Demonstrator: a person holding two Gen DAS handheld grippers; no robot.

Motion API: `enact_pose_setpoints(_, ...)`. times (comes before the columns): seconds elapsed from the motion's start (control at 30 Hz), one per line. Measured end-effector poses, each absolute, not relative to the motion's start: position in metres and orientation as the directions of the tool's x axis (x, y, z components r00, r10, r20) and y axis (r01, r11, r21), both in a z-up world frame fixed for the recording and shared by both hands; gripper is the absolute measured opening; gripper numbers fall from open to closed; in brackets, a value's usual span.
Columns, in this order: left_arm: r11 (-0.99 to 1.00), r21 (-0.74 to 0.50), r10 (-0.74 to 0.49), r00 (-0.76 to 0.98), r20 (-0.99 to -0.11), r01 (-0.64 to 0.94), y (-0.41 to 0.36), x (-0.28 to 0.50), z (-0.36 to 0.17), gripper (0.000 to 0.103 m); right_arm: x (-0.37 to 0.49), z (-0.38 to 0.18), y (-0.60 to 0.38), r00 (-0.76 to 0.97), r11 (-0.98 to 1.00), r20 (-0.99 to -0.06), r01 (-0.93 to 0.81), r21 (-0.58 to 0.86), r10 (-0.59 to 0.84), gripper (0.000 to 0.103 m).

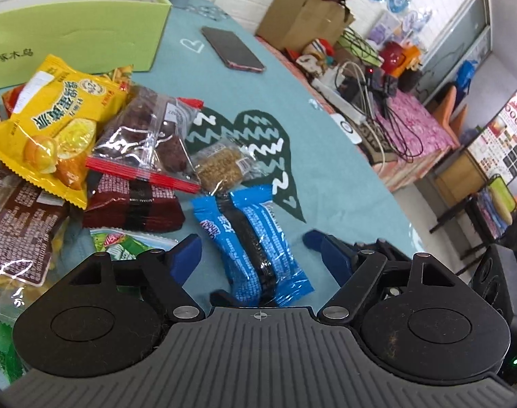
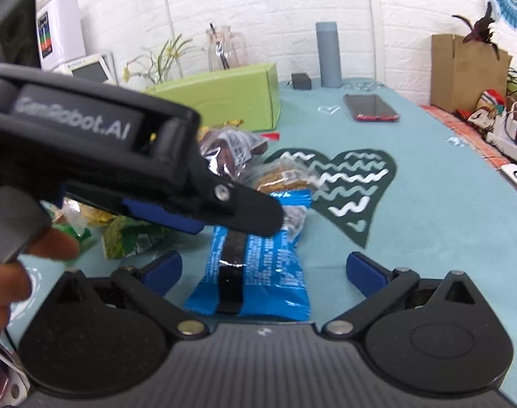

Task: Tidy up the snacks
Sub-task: 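Return the left gripper to the pile and grasp the blue wafer bar, then drop the blue wafer bar from the left gripper into the green box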

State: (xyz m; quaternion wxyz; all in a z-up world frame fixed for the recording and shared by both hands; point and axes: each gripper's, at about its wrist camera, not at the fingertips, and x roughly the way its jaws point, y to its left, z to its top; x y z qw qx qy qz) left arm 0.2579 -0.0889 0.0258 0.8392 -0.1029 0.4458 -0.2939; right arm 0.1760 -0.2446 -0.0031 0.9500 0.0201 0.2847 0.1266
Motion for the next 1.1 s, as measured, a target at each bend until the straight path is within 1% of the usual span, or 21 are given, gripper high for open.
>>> enact_pose_setpoints(0.1,0.805,-0.445,-0.587,0.418,-0.693,0.394,-0.088,0.259,0.020,0.065,0.175,-0.008,-0.233,0.813,0.974,-0.546,-0.225,0.022,0.200,0.102)
enact_pose_setpoints(0.2,0.799,-0.449,-0.595,0.420,-0.685,0.399,-0.087,0.259,0.020,0.067,0.175,-0.008,-0.232,0.807,0.974,-0.554,-0.226,0.029,0.204,0.102)
enact_pose_setpoints(0.37,0.777,-0.486,-0.626,0.407,-0.665,0.400,-0.079,0.258,0.023,0.067,0.179,0.002,-0.231,0.776,0.980,-0.607,-0.198,0.025,0.172,0.102)
enact_pose_setpoints(0.43,0.763,-0.505,-0.644,0.406,-0.648,0.403,-0.076,0.258,0.025,0.068,0.168,0.014,-0.224,0.818,0.979,-0.547,-0.205,0.008,0.176,0.102)
enact_pose_setpoints(0.5,0.760,-0.513,-0.648,0.404,-0.646,0.400,-0.076,0.261,0.024,0.068,0.166,0.016,-0.220,0.824,0.977,-0.539,-0.213,-0.006,0.176,0.102)
enact_pose_setpoints(0.57,0.767,-0.510,-0.639,0.397,-0.659,0.390,-0.079,0.263,0.022,0.066,0.169,0.010,-0.219,0.798,0.970,-0.564,-0.241,0.021,0.210,0.098)
enact_pose_setpoints(0.6,0.767,-0.506,-0.639,0.399,-0.658,0.395,-0.079,0.262,0.021,0.066,0.171,0.007,-0.218,0.791,0.970,-0.574,-0.244,0.020,0.211,0.091)
enact_pose_setpoints(0.63,0.767,-0.501,-0.638,0.401,-0.657,0.400,-0.080,0.262,0.021,0.065,0.172,0.004,-0.216,0.790,0.971,-0.579,-0.240,0.009,0.201,0.079)
enact_pose_setpoints(0.67,0.768,-0.498,-0.637,0.401,-0.658,0.404,-0.082,0.262,0.021,0.061,0.172,0.004,-0.217,0.797,0.971,-0.569,-0.239,0.013,0.204,0.077)
enact_pose_setpoints(0.7,0.768,-0.487,-0.635,0.399,-0.662,0.416,-0.085,0.262,0.020,0.054,0.173,0.004,-0.218,0.801,0.971,-0.562,-0.236,0.018,0.206,0.068)
enact_pose_setpoints(0.73,0.768,-0.477,-0.633,0.389,-0.670,0.428,-0.089,0.262,0.018,0.034,0.174,0.005,-0.219,0.804,0.972,-0.558,-0.233,0.024,0.206,0.057)
enact_pose_setpoints(0.77,0.787,-0.445,-0.607,0.406,-0.683,0.428,-0.093,0.262,0.016,0.017,0.175,0.006,-0.222,0.801,0.973,-0.560,-0.226,0.041,0.210,0.056)
enact_pose_setpoints(0.8,0.802,-0.415,-0.584,0.416,-0.697,0.429,-0.095,0.261,0.016,0.012,0.174,0.008,-0.223,0.798,0.974,-0.566,-0.220,0.050,0.209,0.055)
enact_pose_setpoints(0.87,0.779,-0.452,-0.616,0.400,-0.679,0.434,-0.091,0.260,0.019,0.009,0.169,0.015,-0.227,0.798,0.975,-0.566,-0.216,0.051,0.207,0.055)
enact_pose_setpoints(0.97,0.739,-0.503,-0.668,0.387,-0.636,0.449,-0.085,0.263,0.037,0.008,0.166,0.034,-0.231,0.825,0.978,-0.531,-0.204,0.037,0.192,0.055)
enact_pose_setpoints(1.03,0.733,-0.499,-0.676,0.416,-0.608,0.461,-0.080,0.271,0.058,0.008,0.174,0.052,-0.228,0.846,0.975,-0.495,-0.223,0.013,0.199,0.057)
enact_pose_setpoints(1.1,0.746,-0.470,-0.664,0.467,-0.585,0.471,-0.070,0.286,0.078,0.008,0.194,0.069,-0.220,0.860,0.967,-0.462,-0.255,-0.020,0.217,0.058)
